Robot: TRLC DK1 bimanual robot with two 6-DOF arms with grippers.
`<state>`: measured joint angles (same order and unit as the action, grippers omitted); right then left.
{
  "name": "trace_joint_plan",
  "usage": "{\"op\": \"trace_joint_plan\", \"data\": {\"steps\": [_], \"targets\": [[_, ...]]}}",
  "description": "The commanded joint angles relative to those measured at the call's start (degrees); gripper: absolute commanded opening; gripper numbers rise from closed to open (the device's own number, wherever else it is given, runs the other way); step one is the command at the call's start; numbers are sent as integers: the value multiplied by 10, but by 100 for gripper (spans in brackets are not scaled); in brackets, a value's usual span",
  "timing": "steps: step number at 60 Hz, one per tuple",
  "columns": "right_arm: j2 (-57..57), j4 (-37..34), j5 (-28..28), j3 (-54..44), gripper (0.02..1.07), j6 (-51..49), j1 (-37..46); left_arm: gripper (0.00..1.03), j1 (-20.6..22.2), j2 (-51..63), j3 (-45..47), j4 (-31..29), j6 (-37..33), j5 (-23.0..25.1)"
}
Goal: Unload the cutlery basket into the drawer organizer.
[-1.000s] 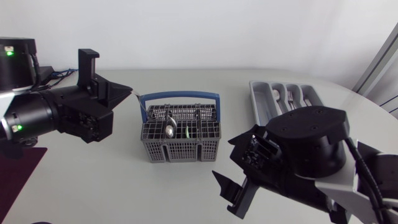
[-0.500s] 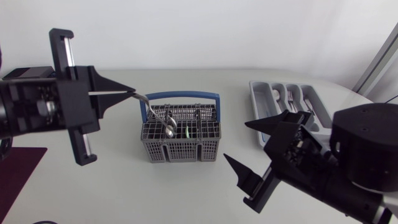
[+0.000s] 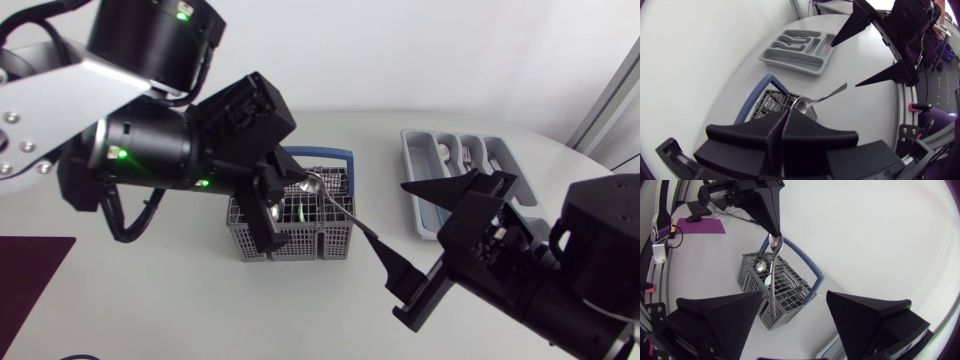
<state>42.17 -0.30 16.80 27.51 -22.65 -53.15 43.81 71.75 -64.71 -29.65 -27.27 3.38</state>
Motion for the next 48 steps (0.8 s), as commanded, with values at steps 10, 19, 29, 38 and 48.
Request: {"op": "trace_joint_plan", "data": {"steps": [10, 19, 29, 38, 48], "targets": [[38, 45, 10, -20, 87, -34, -1, 18, 7, 76, -81, -33, 114, 44], [64, 72, 13, -22, 76, -46, 1, 18, 22, 89, -94, -33, 128, 44], [90, 108, 28, -21, 59, -70, 1, 18, 32, 96, -99, -37, 132, 44], [101, 116, 32, -18, 46, -82, 3, 18, 32, 98, -98, -38, 132, 44], [104, 116, 34, -19, 37, -88, 6, 18, 36, 99, -96, -38, 132, 44]]}}
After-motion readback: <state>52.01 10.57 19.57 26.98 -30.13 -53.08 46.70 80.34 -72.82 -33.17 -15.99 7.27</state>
